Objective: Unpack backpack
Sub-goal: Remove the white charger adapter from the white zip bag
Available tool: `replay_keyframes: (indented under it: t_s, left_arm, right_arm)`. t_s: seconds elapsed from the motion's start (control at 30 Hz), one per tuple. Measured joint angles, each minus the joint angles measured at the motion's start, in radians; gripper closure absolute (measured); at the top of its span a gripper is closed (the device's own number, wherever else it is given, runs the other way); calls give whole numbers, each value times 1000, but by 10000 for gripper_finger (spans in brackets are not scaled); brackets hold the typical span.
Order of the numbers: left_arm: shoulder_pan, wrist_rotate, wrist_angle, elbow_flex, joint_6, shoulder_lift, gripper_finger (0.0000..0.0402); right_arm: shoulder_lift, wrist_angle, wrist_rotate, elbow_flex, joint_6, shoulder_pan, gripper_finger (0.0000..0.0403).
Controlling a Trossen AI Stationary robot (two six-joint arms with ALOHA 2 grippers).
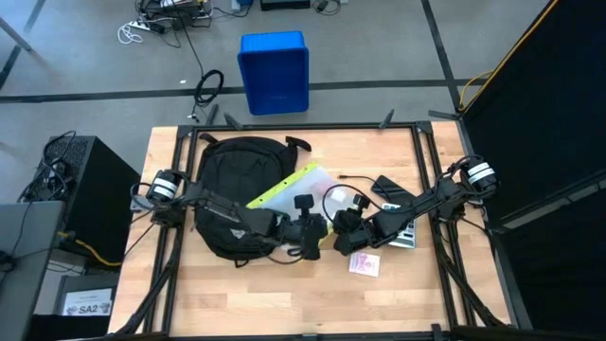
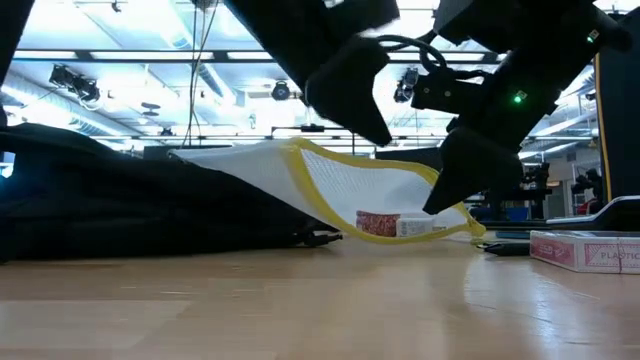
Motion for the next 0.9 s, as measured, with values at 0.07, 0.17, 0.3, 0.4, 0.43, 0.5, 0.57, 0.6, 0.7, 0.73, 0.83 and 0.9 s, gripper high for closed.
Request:
replay_keyframes:
  t_s: [0.07, 0.17, 0.3, 0.4, 0.43, 0.5, 0.57, 0.6, 0.7, 0.73, 0.83, 0.9]
  left_arm:
    - [44, 77, -1, 0, 4, 0, 401]
    - [104, 106, -15, 0, 3, 0, 401]
    - [154, 109, -18, -1, 18, 0, 401]
    - [186, 132, -14, -1, 38, -5, 401]
    - [198, 155, -12, -2, 46, -7, 401]
    - [220, 206, 8, -4, 52, -14, 401]
    - [232, 252, 84, -40, 54, -32, 401]
    - [232, 260, 126, -70, 54, -49, 401]
    - [231, 269, 246, -184, 49, -110, 401]
    - [232, 267, 278, -231, 47, -134, 401]
    - [256, 257, 414, -369, 46, -209, 401]
    - [296, 258, 481, -429, 52, -250, 401]
  right_arm:
    - [0, 0, 0, 0, 3, 3, 351]
    - [0, 1, 0, 0, 3, 9, 351]
    - [0, 2, 1, 0, 13, 9, 351]
    - [0, 3, 1, 0, 17, 9, 351]
    - [0, 3, 1, 0, 18, 9, 351]
    - [0, 3, 1, 0, 25, 9, 351]
    - [0, 3, 1, 0, 37, 10, 351]
    - [0, 3, 1, 0, 43, 10, 351]
    - [0, 8, 2, 0, 46, 10, 351]
    - [0, 11, 2, 0, 51, 10, 351]
    - [0, 17, 3, 0, 60, 14, 351]
    - [0, 28, 6, 0, 60, 15, 351]
